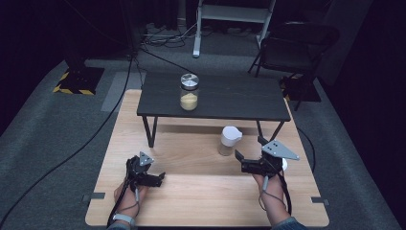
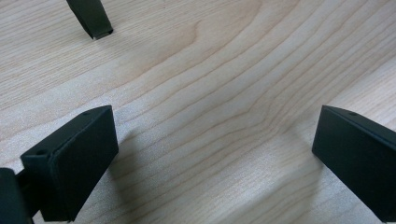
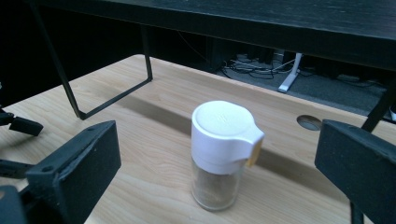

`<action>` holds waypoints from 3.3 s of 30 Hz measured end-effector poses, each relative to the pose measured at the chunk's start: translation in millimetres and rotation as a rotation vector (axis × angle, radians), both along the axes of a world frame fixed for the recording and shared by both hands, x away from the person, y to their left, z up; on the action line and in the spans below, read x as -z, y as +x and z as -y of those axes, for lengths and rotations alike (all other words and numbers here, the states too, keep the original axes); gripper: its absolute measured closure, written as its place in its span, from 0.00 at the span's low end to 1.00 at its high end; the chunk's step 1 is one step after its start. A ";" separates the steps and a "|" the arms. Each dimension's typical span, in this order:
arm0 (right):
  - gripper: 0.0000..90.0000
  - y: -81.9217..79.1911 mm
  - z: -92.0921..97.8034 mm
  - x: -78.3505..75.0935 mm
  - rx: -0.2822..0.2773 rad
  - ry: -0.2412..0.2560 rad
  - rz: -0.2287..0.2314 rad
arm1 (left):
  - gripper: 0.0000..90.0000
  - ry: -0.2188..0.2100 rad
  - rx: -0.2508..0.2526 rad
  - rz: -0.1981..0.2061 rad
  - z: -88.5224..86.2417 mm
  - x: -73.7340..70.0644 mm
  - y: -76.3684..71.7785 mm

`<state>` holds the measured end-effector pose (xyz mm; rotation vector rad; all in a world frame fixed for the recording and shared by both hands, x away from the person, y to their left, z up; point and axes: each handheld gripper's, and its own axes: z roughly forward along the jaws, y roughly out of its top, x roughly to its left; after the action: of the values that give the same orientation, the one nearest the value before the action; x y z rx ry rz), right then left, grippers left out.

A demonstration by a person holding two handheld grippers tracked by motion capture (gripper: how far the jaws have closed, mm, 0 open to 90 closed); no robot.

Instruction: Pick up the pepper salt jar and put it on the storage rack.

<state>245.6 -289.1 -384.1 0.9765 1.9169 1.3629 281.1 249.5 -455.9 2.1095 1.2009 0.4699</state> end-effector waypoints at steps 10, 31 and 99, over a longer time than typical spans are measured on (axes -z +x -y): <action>0.00 13.9 -13.5 4.5 0.020 0.021 0.007 | 0.00 0.000 0.000 -0.001 0.0 -0.1 0.0; 0.00 44.1 -26.1 30.0 0.037 0.055 0.003 | 0.00 0.000 0.000 0.000 0.0 0.1 0.0; 0.28 87.4 -49.5 64.3 0.053 -0.063 -0.116 | 0.00 0.000 0.000 0.000 0.0 0.0 0.0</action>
<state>332.9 -239.6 -448.4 1.0891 1.9918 1.2324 281.1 249.5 -455.9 2.1096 1.2008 0.4701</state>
